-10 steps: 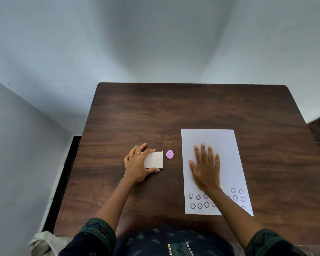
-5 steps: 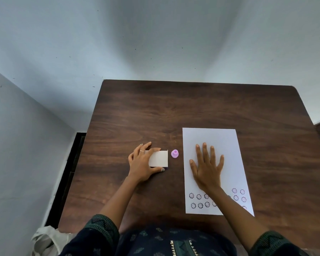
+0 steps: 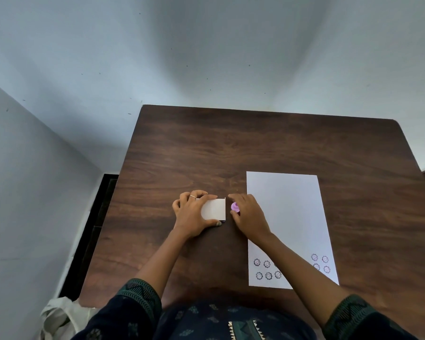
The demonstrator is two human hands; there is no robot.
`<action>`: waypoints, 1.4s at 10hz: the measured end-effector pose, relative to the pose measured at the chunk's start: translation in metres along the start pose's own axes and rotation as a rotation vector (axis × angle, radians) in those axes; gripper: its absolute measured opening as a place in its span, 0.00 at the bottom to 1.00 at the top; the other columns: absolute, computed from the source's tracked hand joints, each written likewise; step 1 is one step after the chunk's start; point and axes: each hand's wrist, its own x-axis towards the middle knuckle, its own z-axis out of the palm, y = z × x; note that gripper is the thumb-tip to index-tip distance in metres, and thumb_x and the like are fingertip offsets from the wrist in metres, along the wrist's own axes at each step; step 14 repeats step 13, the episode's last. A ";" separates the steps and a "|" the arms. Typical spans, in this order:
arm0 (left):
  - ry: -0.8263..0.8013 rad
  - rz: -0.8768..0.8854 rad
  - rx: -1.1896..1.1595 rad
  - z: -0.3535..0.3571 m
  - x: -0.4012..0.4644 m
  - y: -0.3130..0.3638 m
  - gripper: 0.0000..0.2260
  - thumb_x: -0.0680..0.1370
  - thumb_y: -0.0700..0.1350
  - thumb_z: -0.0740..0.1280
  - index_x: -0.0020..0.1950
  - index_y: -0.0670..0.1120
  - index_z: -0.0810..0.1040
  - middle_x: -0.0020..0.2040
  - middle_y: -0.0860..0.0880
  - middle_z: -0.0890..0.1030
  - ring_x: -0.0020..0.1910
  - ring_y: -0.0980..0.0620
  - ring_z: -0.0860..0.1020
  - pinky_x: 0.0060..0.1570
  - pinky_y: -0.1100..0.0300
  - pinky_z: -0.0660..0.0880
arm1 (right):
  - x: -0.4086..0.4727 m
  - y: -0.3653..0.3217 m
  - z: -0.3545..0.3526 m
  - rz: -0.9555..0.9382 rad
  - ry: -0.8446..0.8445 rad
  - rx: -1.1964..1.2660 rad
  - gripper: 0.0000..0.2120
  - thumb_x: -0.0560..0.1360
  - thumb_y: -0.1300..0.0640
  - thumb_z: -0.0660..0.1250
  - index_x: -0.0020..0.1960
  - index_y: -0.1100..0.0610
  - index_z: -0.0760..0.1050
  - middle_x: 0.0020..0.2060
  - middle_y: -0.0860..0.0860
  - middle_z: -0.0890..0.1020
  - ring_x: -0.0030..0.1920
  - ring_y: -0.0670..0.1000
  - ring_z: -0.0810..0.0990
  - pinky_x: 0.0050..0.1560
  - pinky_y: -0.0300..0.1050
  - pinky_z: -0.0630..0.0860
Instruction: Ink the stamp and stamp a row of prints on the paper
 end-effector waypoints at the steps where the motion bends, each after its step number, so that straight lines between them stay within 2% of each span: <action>1: -0.012 0.010 -0.012 -0.001 0.001 0.001 0.30 0.64 0.65 0.71 0.64 0.65 0.69 0.67 0.57 0.67 0.65 0.49 0.57 0.56 0.53 0.52 | -0.004 0.002 0.000 0.029 0.019 0.029 0.17 0.74 0.62 0.63 0.63 0.60 0.72 0.56 0.59 0.80 0.55 0.56 0.76 0.54 0.44 0.72; 5: -0.043 0.014 -0.030 -0.003 0.000 0.002 0.30 0.64 0.64 0.72 0.65 0.67 0.68 0.68 0.56 0.66 0.67 0.48 0.56 0.54 0.54 0.51 | -0.005 -0.001 -0.001 0.064 0.022 0.036 0.19 0.74 0.61 0.64 0.65 0.59 0.70 0.51 0.59 0.81 0.51 0.55 0.78 0.50 0.44 0.74; 6: -0.052 0.015 -0.025 -0.004 0.000 0.002 0.32 0.64 0.64 0.72 0.66 0.66 0.66 0.69 0.56 0.65 0.67 0.48 0.56 0.55 0.53 0.51 | -0.005 0.000 -0.001 0.075 0.003 0.047 0.23 0.72 0.60 0.67 0.66 0.58 0.69 0.55 0.58 0.80 0.53 0.55 0.78 0.53 0.40 0.71; 7: -0.071 0.019 -0.029 -0.005 0.001 0.002 0.38 0.62 0.66 0.72 0.69 0.65 0.62 0.69 0.54 0.64 0.67 0.46 0.56 0.55 0.53 0.53 | -0.008 0.002 -0.005 0.069 -0.018 0.066 0.29 0.68 0.58 0.71 0.67 0.57 0.67 0.62 0.56 0.77 0.59 0.55 0.75 0.59 0.43 0.71; 8: -0.073 0.021 -0.039 -0.006 0.001 0.000 0.41 0.60 0.67 0.72 0.70 0.64 0.60 0.69 0.53 0.65 0.67 0.46 0.57 0.55 0.53 0.53 | -0.014 0.005 -0.010 0.053 0.039 0.043 0.30 0.66 0.51 0.72 0.65 0.56 0.68 0.62 0.55 0.76 0.59 0.54 0.75 0.59 0.46 0.73; 9: -0.026 0.015 -0.044 -0.003 -0.001 0.001 0.38 0.63 0.69 0.69 0.70 0.62 0.61 0.70 0.53 0.64 0.68 0.47 0.57 0.57 0.53 0.53 | -0.020 0.004 -0.015 0.078 0.187 0.007 0.24 0.70 0.46 0.67 0.62 0.56 0.70 0.60 0.54 0.78 0.58 0.53 0.76 0.57 0.45 0.73; 10: 0.074 0.026 -0.023 0.003 -0.003 0.005 0.32 0.71 0.66 0.62 0.73 0.59 0.59 0.75 0.53 0.61 0.74 0.48 0.53 0.67 0.49 0.49 | -0.026 0.007 -0.019 0.156 0.279 -0.016 0.22 0.72 0.48 0.64 0.63 0.56 0.70 0.64 0.55 0.76 0.62 0.55 0.74 0.62 0.46 0.66; 11: 0.101 0.104 -0.003 0.003 -0.002 0.016 0.31 0.76 0.62 0.57 0.76 0.54 0.54 0.78 0.52 0.55 0.77 0.49 0.47 0.71 0.47 0.40 | -0.030 0.011 -0.025 0.200 0.284 -0.109 0.24 0.73 0.51 0.63 0.67 0.57 0.67 0.69 0.57 0.70 0.67 0.59 0.70 0.68 0.53 0.63; 12: 0.171 0.169 0.035 0.000 0.005 0.030 0.29 0.79 0.59 0.52 0.77 0.50 0.50 0.79 0.51 0.52 0.77 0.49 0.45 0.72 0.49 0.36 | -0.030 0.020 -0.030 0.224 0.238 -0.235 0.28 0.74 0.50 0.63 0.72 0.57 0.60 0.74 0.58 0.62 0.72 0.61 0.62 0.71 0.59 0.58; 13: 0.225 0.174 0.076 -0.005 0.010 0.043 0.27 0.81 0.56 0.49 0.77 0.48 0.48 0.79 0.49 0.51 0.77 0.49 0.45 0.73 0.51 0.37 | -0.028 0.029 -0.035 0.239 0.144 -0.345 0.31 0.75 0.47 0.60 0.74 0.56 0.54 0.76 0.57 0.55 0.75 0.61 0.54 0.73 0.59 0.50; 14: 0.225 0.174 0.076 -0.005 0.010 0.043 0.27 0.81 0.56 0.49 0.77 0.48 0.48 0.79 0.49 0.51 0.77 0.49 0.45 0.73 0.51 0.37 | -0.028 0.029 -0.035 0.239 0.144 -0.345 0.31 0.75 0.47 0.60 0.74 0.56 0.54 0.76 0.57 0.55 0.75 0.61 0.54 0.73 0.59 0.50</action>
